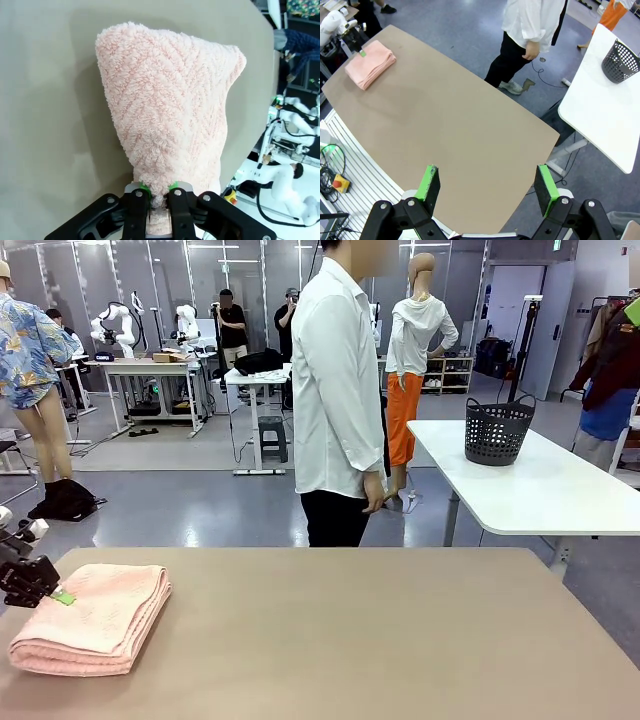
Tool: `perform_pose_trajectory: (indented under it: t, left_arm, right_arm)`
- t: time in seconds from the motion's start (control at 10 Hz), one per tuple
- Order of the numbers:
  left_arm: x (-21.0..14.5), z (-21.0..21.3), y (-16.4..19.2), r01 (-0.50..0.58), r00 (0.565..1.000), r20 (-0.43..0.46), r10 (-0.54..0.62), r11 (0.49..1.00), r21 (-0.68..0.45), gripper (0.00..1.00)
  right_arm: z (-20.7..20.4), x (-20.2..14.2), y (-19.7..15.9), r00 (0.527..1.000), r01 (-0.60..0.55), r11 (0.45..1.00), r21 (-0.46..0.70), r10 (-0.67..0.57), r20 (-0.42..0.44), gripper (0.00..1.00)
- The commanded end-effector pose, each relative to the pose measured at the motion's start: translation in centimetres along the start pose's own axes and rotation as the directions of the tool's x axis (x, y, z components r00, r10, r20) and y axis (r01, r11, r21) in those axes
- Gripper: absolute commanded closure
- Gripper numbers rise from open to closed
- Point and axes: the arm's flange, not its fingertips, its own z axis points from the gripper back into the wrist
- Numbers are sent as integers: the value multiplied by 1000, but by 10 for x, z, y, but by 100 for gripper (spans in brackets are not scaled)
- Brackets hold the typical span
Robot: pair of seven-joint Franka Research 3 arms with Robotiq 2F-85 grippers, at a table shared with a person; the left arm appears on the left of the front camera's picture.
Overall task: Fold the towel.
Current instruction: Pick up the 100 cm Hotel Towel and place it on the left side of the table.
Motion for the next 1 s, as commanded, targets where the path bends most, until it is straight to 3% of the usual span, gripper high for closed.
perform_pose_trajectory:
  t: [0.0,0.8,0.9]
  left_arm:
    - [1,-5,0,14,1000,-7,-14,1000,0,100]
    - [1,-5,0,14,1000,-7,-14,1000,0,100]
    - [0,-3,0,1,1000,-4,-1,1000,-1,87]
  right_arm:
    - [1,0,0,1000,-1,1000,0,1,-1,5]
    - [1,0,0,1000,-1,1000,0,1,-1,5]
    - [1,0,0,1000,-1,1000,0,1,-1,5]
